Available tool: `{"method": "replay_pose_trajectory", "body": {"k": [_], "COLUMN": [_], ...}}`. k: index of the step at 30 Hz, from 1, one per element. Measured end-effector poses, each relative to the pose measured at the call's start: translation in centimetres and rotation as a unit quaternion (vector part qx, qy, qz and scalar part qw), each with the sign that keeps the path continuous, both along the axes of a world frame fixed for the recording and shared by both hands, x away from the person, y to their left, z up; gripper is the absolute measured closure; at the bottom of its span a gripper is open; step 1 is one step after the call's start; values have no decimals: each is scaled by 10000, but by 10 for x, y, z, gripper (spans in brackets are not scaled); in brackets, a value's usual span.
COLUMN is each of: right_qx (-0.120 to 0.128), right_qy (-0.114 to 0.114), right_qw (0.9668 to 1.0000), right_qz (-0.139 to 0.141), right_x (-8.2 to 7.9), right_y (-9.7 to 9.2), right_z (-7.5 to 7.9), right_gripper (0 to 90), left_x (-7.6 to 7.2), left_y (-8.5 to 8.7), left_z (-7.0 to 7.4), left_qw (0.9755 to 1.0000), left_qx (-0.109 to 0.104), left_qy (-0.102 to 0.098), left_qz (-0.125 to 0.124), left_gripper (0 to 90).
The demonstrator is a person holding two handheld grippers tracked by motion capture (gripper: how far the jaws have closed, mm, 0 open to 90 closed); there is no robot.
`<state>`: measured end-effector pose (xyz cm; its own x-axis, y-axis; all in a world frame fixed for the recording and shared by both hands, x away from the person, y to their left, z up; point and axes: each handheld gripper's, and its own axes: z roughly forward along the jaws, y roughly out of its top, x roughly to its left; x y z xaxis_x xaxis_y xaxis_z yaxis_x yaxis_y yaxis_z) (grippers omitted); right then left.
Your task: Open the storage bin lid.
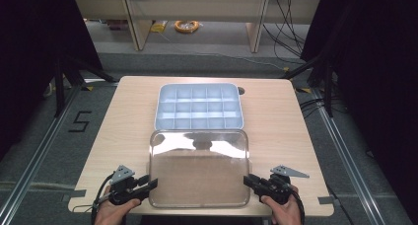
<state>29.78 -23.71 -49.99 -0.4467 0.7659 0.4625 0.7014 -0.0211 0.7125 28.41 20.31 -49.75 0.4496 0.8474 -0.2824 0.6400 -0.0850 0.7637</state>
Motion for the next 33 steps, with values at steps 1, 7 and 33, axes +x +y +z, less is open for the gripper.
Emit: {"method": "replay_pose_trajectory", "body": {"k": [1,7,33], "right_qx": [-170,-94,-450], "right_qy": [-106,19,375], "right_qw": [9998,9999,9982], "right_qz": [56,74,139], "right_x": [1,3,8], "right_y": [-3,-3,1], "right_z": [-1,-4,-11], "right_gripper": [705,688,605], "left_x": [0,-1,6], "left_y": [0,-1,-2], "left_z": [0,-2,-15], "left_qw": [10000,9998,9974], "left_qx": [-4,115,150], "left_qy": [30,134,654], "left_qz": [-15,-108,-267], "left_gripper": [599,580,491]}}
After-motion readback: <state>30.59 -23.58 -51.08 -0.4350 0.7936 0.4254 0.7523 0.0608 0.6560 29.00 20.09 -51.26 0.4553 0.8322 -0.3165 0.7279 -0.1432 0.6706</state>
